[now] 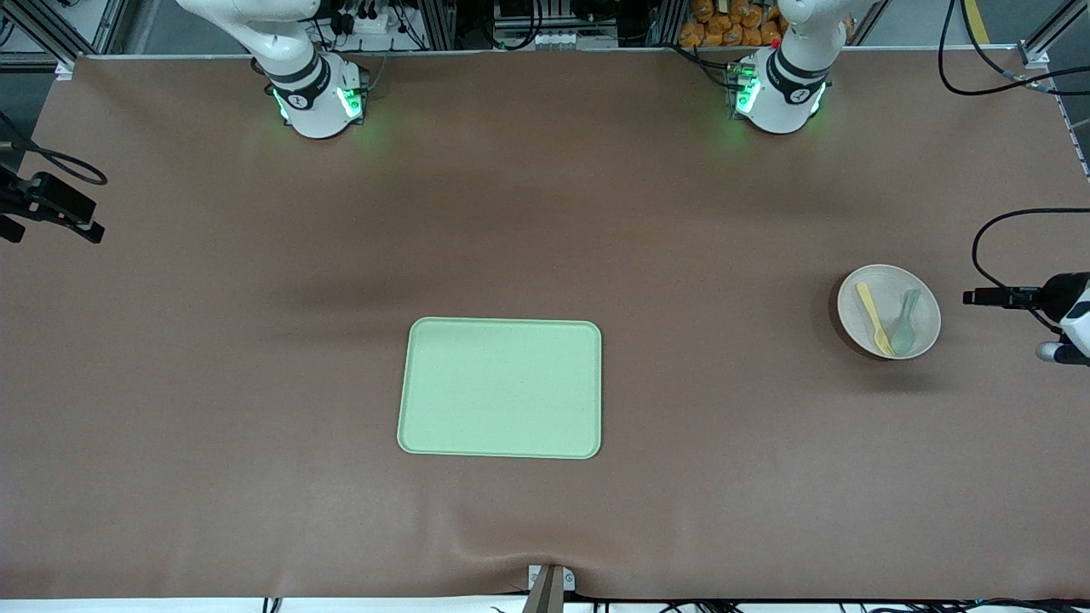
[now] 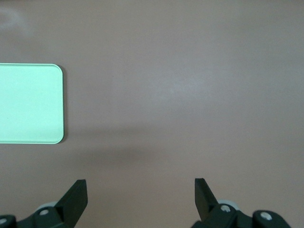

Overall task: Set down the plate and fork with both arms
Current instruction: 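Reach the left gripper to the rim of the white plate, then close the left gripper on the plate rim and lift it, then carry the plate with the left gripper over the green tray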

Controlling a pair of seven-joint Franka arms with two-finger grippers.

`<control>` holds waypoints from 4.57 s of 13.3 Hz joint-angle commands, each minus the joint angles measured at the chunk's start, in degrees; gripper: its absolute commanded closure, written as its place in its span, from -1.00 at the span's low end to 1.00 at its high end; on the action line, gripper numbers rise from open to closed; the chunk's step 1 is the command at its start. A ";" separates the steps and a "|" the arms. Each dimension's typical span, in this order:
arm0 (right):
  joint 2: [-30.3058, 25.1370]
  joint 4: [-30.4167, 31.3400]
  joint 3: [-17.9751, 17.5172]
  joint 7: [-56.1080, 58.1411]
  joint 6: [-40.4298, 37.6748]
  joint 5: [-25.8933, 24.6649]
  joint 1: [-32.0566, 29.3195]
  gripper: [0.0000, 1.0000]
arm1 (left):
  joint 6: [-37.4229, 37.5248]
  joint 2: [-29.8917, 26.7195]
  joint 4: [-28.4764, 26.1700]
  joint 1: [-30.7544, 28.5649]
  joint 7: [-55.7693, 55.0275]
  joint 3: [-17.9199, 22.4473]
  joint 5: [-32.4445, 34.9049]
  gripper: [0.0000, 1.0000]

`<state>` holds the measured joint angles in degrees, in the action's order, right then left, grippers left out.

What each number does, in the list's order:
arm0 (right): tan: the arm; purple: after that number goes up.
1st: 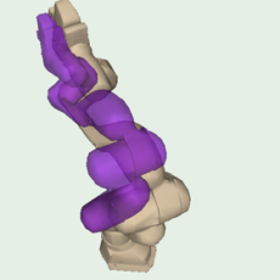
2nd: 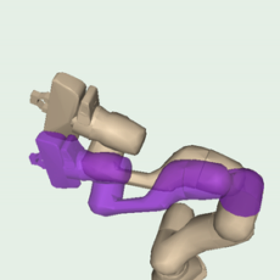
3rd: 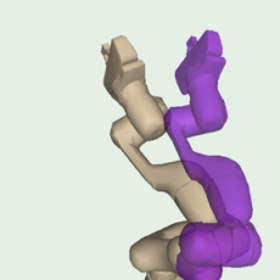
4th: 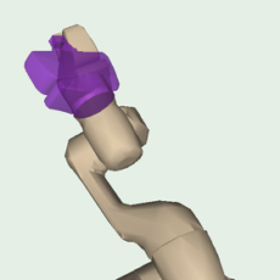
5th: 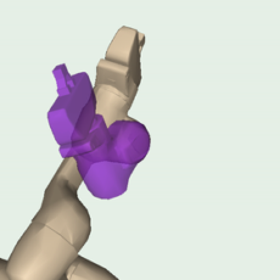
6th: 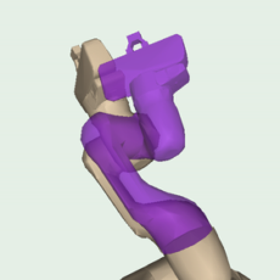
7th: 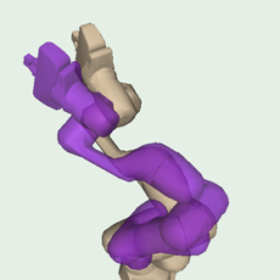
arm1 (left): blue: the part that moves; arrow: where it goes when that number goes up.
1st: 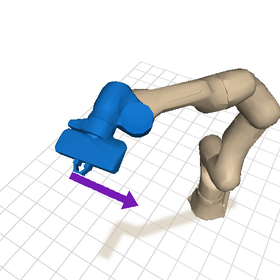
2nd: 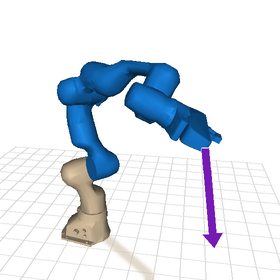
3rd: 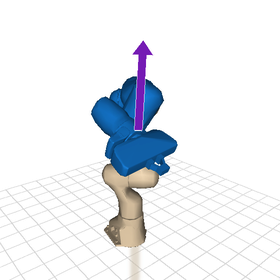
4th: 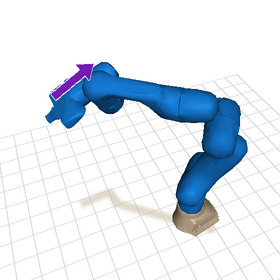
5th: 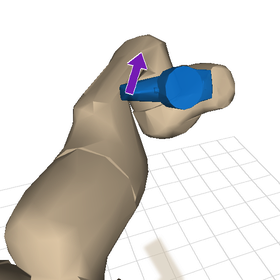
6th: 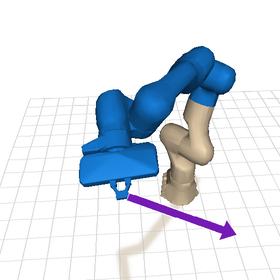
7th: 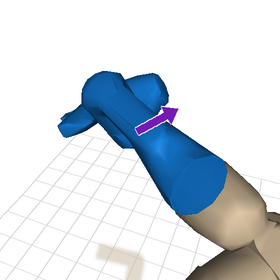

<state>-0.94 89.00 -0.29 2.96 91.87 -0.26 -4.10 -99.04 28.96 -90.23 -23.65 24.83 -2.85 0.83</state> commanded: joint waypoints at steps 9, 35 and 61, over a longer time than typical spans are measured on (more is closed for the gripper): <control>0.15 -0.58 -0.94 0.56 -0.20 1.06 -1.26 -1.00 | -16.09 7.42 -8.03 -2.46 11.80 -0.85 0.05 -1.00; 0.23 -0.49 -0.85 0.65 -0.37 2.37 -1.62 -1.00 | -18.67 6.29 -6.89 -2.72 18.85 -3.04 -0.13 1.00; 0.32 -0.49 -0.85 1.00 -0.46 2.37 -1.97 -1.00 | -16.35 19.46 18.95 29.70 -11.36 -15.43 -9.62 1.00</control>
<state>-0.84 89.05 -0.12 2.96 91.75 1.10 -4.27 -114.68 46.10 -75.23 3.93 16.14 -18.76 -7.41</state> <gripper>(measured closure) 0.000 0.943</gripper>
